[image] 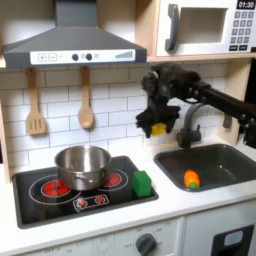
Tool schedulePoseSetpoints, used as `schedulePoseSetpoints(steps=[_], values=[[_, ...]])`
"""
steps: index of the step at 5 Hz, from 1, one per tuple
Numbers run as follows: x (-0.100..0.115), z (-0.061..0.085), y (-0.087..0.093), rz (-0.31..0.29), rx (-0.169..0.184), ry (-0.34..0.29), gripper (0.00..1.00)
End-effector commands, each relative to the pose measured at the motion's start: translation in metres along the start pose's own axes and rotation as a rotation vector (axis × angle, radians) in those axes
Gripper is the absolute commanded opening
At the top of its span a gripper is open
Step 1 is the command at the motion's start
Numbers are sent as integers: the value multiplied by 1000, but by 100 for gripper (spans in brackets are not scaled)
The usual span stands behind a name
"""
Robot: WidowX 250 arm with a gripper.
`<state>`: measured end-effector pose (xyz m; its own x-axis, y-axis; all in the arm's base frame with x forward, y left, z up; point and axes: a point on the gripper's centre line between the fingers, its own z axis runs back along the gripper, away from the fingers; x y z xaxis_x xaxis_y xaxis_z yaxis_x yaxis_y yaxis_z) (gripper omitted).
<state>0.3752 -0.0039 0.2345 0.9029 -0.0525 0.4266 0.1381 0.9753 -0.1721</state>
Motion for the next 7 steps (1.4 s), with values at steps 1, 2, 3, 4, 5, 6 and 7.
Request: schedulePoseSetpoints(steps=[1, 2, 3, 4, 5, 6, 7], values=[[-23, -14, -38, -84, -81, 46, 0], [-36, -25, -55, -145, -114, 69, 0], [-46, -37, -65, -196, -132, 100, 0], [-57, -55, -65, -239, -90, 150, 0], [-61, -72, -62, -256, -57, 195, 0], [-66, -90, -48, -255, -15, 260, 100], [-69, -88, -40, -242, -3, 265, 100]])
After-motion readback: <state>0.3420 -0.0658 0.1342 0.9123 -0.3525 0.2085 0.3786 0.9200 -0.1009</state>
